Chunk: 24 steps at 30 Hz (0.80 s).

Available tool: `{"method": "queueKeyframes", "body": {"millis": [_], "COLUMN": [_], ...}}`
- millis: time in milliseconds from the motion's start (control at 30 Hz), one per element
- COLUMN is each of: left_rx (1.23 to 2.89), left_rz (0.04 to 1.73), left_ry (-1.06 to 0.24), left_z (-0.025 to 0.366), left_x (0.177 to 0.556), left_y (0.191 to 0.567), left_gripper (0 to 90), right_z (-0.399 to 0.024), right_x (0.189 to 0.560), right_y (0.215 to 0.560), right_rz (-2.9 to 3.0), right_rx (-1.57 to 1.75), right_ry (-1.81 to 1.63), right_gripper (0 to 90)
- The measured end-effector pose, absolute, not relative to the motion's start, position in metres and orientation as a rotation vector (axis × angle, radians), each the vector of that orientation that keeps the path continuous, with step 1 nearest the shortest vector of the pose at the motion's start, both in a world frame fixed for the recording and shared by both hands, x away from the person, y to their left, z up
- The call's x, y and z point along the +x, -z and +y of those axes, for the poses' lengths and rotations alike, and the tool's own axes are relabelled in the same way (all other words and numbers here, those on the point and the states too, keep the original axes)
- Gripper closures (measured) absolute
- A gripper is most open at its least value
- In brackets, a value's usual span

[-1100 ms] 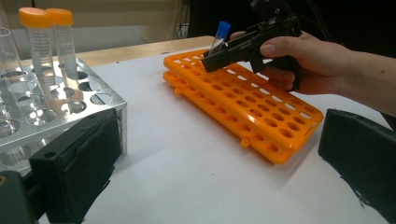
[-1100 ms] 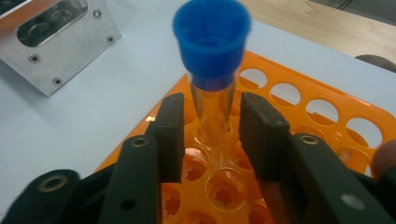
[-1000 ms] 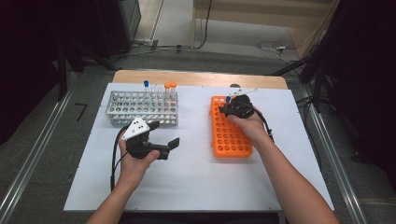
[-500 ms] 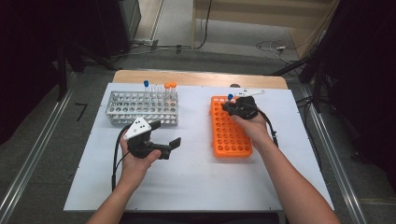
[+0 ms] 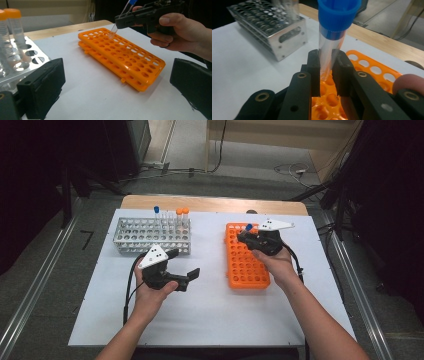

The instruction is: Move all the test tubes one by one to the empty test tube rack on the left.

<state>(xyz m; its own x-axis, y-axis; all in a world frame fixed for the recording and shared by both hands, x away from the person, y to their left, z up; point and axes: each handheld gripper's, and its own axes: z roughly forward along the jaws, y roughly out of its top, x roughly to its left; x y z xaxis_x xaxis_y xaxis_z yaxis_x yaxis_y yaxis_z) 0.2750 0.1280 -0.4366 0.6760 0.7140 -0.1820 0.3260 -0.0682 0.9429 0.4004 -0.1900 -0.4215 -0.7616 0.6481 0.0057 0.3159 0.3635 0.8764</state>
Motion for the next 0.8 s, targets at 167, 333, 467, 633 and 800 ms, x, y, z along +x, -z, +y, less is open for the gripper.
{"method": "queueKeyframes", "body": {"millis": [167,333,467,633,800], "left_rx": [1.668,1.68,1.69,1.71,1.729], "left_rz": [0.823,0.777,0.748,0.727,0.687], "left_ry": [-0.379,-0.343,-0.331,-0.339,-0.301], "left_z": [0.121,0.113,0.106,0.096,0.088], "left_x": [0.274,0.273,0.27,0.267,0.266], "left_y": [0.433,0.43,0.427,0.425,0.427], "left_gripper": [2.3,6.5,12.8,21.0,34.7], "right_z": [-0.186,-0.183,-0.18,-0.178,-0.173], "right_x": [0.376,0.354,0.338,0.324,0.311], "right_y": [0.419,0.42,0.422,0.427,0.435], "right_rz": [2.322,2.359,2.376,2.403,2.449], "right_rx": [0.774,0.715,0.682,0.653,0.609], "right_ry": [-1.385,-1.412,-1.438,-1.465,-1.459], "right_gripper": [75.1,75.1,75.1,75.1,75.1]}}
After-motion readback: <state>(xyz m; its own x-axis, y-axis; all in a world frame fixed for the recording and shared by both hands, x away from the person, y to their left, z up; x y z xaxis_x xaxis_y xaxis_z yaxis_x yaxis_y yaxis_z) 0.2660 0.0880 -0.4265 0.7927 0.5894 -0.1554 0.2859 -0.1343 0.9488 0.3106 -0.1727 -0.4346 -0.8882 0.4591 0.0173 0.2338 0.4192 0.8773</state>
